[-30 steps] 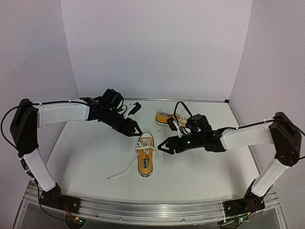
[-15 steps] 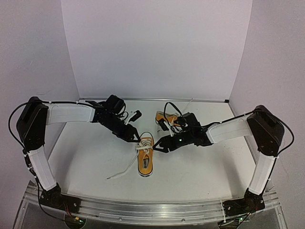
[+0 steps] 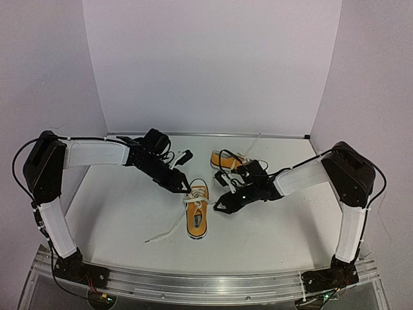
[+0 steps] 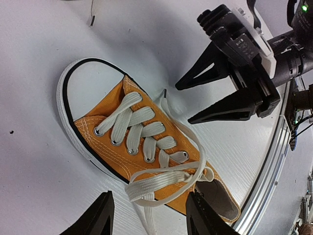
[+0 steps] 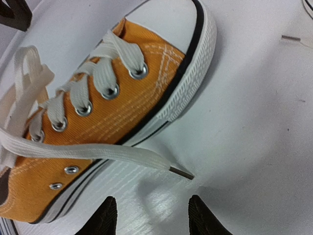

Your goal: Tie the shoes

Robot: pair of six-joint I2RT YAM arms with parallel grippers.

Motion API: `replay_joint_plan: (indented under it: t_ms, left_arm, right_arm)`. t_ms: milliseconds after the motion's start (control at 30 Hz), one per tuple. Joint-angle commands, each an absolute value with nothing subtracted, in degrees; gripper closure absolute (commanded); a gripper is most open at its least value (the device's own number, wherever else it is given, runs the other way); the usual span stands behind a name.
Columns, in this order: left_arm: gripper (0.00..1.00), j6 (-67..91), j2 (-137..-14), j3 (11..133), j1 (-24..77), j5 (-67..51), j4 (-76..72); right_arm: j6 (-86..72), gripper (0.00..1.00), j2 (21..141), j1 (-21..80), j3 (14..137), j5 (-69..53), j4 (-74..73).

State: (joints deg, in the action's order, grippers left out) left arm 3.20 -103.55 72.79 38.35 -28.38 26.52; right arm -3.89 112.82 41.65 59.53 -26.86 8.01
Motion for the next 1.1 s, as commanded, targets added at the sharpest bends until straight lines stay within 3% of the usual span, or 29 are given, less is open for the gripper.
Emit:
replay_joint_plan:
  t_ms: [0, 400, 600, 933, 1067]
  left_arm:
    - [0.48, 2.56, -103.78, 75.68, 38.44, -28.85, 25.40]
    - [0.46, 2.42, -105.53, 76.69, 38.32, -28.76, 26.29]
    - [0.46, 2.42, -106.80, 77.07, 38.32, -29.97, 26.23]
    - [0.47, 2.82, -107.98, 77.06, 38.32, -31.79, 25.67]
    - [0.55, 2.73, -107.94, 76.89, 38.35, -32.81, 25.56]
  right_arm:
    - [-0.51, 0.53, 113.51, 41.40, 61.42, -23.44, 7.65]
    - [3.54, 0.48, 118.49, 41.89, 65.90, -24.24, 7.65]
    - [5.12, 0.50, 120.34, 42.60, 66.61, -25.31, 7.71]
    - [6.02, 0.67, 120.46, 43.76, 65.94, -25.37, 7.65]
    - [5.68, 0.78, 120.14, 43.86, 65.70, -25.61, 7.65]
